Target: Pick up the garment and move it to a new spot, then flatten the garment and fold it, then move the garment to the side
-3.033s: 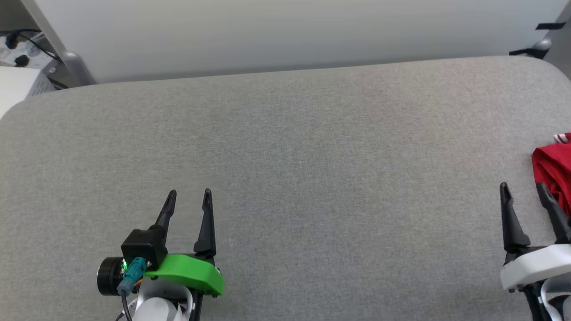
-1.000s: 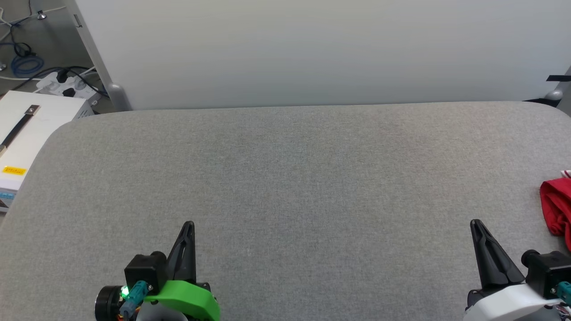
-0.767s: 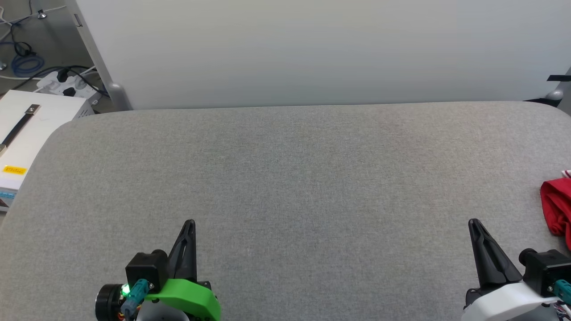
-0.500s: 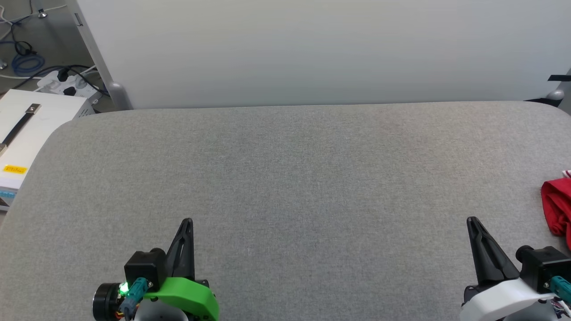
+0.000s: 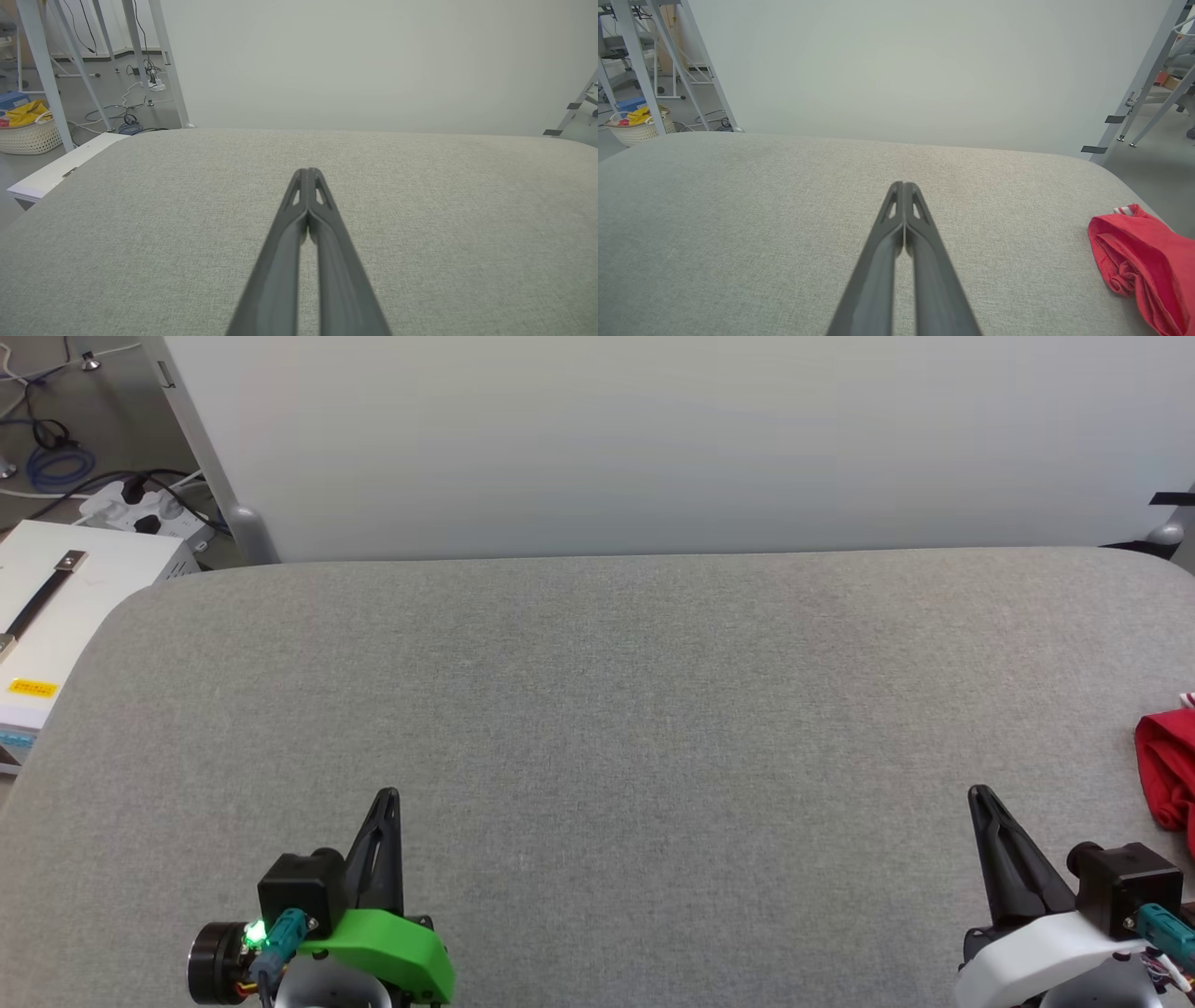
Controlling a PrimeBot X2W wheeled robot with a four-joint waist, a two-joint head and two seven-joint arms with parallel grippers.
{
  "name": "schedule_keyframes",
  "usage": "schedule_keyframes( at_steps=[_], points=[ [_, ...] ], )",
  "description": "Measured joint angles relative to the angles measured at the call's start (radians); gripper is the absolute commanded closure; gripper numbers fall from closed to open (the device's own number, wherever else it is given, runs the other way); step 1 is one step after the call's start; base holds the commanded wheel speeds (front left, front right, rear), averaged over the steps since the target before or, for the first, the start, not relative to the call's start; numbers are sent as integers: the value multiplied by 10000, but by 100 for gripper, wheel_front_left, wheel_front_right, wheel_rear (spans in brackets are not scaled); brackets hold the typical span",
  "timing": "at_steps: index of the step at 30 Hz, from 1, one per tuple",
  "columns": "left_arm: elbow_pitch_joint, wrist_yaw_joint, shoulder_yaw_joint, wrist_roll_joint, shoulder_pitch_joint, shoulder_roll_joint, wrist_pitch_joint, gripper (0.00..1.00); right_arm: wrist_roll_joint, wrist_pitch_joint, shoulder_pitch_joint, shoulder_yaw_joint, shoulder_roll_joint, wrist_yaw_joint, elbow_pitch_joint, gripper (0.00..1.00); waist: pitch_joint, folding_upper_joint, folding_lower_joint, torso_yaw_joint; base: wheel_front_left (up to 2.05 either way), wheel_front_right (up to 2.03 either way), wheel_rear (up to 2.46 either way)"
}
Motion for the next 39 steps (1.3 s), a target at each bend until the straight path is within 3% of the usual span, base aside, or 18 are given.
schedule_keyframes(
  at_steps=[39],
  points=[
    [-476,-219,704,997,-9,-332,792,100,-516,-15,-621,50,113,0,842,100,60,0,0,66,0,0,0]
  ],
)
